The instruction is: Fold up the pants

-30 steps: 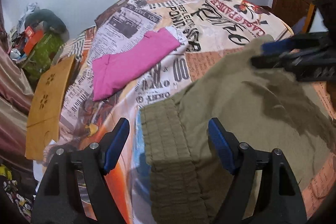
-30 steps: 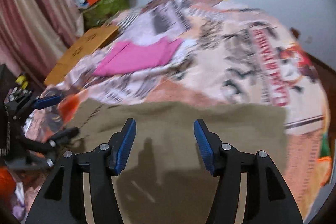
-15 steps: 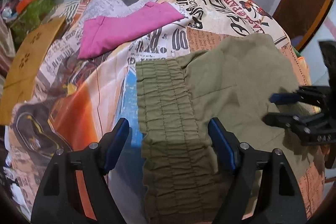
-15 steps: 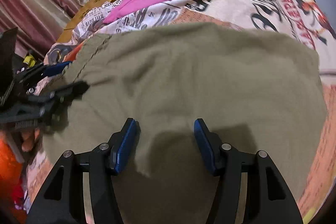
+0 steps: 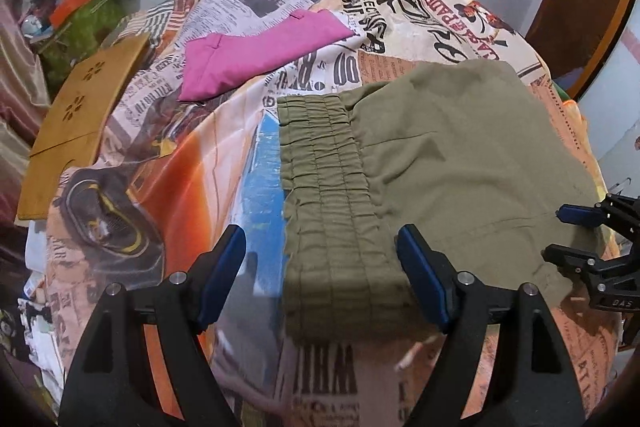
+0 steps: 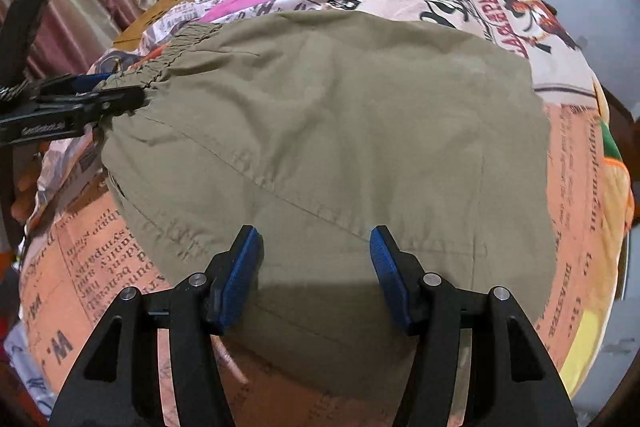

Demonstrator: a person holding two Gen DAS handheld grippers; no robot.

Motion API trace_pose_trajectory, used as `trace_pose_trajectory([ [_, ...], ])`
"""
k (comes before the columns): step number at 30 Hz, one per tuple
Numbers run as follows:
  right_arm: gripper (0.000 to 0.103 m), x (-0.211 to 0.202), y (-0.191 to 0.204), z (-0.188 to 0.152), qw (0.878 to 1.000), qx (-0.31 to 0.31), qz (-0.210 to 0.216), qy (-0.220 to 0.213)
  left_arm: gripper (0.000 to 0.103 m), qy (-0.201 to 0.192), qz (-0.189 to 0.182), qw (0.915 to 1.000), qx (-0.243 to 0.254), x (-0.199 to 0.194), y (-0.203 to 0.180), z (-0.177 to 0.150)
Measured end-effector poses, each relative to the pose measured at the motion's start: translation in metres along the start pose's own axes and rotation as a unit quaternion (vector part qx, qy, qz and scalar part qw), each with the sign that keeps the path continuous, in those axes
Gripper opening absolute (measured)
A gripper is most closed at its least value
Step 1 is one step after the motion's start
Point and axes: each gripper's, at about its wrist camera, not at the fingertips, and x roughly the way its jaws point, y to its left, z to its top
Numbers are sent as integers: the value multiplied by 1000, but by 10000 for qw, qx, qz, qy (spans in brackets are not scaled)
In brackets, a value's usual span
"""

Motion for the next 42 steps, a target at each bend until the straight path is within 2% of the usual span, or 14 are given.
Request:
trace_pose_trajectory([
  [5,54,-19,8,0,9998,-81,-122,-127,79,-316,118,9994,29,-32,-1,-1],
  [12,54,-55,22,4,9976,-47,-29,-697,84,-471,-114,9988,-75,-60,-5,-11],
  [14,55,-61,26,4,9966,-24,-20,-822,85,-408,-314,9985,-202,-61,-6,-19],
  [17,64,-62,32,0,9954,-58,-122,-947,85,-199,-512,9981,-281,-54,-10,-30],
  [22,64,-53,33,-7,9954,28,-112,-956,85,251,-734,9959,-468,-36,-14,-50],
  [27,64,-34,19,-10,9962,271,-217,-805,85,584,-1168,9874,-890,-20,-12,-58],
  [32,64,-14,3,-14,9966,408,-425,-574,92,524,-1547,9813,-1019,-14,-10,-56],
  [37,64,-8,-4,-17,9975,470,-218,-478,98,567,-1813,9732,-1293,-2,-4,-46],
  [40,65,-5,0,-17,9983,347,-217,-420,99,653,-1953,9659,-1568,8,2,-37],
  [42,65,-3,1,-17,9985,288,-230,-411,100,670,-2096,9582,-1830,14,8,-32],
])
